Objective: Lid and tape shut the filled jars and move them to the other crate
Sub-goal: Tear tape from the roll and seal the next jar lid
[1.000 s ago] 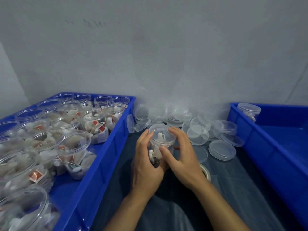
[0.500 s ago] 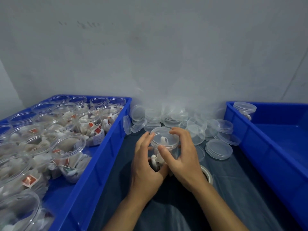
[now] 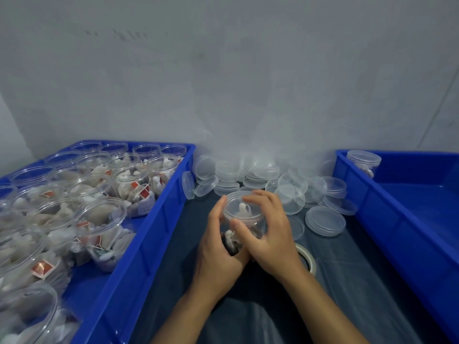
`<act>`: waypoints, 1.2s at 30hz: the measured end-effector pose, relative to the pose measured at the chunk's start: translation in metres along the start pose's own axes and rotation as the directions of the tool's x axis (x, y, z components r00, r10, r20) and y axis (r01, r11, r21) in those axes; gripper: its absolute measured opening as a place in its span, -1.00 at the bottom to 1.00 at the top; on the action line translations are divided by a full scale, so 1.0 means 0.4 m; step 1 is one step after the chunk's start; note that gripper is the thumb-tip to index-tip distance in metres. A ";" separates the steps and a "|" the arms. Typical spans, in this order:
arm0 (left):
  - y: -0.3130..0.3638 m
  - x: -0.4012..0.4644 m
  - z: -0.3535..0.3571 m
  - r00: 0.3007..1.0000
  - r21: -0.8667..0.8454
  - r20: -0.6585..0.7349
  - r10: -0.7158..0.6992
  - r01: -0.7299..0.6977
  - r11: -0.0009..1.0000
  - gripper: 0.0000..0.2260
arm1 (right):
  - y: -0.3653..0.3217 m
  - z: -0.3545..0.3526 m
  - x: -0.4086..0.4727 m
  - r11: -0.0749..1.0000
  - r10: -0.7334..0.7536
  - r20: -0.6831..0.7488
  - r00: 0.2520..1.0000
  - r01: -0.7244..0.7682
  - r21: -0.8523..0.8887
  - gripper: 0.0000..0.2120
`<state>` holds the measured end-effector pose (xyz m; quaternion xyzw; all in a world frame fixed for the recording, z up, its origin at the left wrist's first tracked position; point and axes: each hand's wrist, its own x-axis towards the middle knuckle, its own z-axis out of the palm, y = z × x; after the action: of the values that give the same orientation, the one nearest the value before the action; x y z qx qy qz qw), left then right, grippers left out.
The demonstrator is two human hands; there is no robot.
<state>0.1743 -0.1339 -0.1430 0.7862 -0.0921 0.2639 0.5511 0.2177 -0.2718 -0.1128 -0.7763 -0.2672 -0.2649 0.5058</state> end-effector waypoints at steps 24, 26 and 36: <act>-0.012 0.013 -0.026 0.968 0.432 -0.180 0.177 -0.083 0.898 -0.14 | 0.005 -0.029 0.004 0.998 0.026 -0.089 0.996 -0.020 0.064 -0.61; -0.015 0.014 -0.026 0.956 0.522 -0.176 0.233 -0.110 0.846 -0.16 | 0.002 -0.036 0.011 0.996 0.057 -0.031 0.998 -0.055 0.065 -0.57; -0.014 0.012 -0.025 0.964 0.480 -0.026 0.263 -0.219 0.850 -0.21 | 0.008 -0.099 0.024 0.990 0.131 0.301 0.945 -0.142 0.016 -0.42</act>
<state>0.1777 -0.1221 -0.1425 0.8661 -0.0977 0.3807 0.3090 0.2211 -0.3082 -0.0946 -0.8144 -0.2912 -0.1036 0.4911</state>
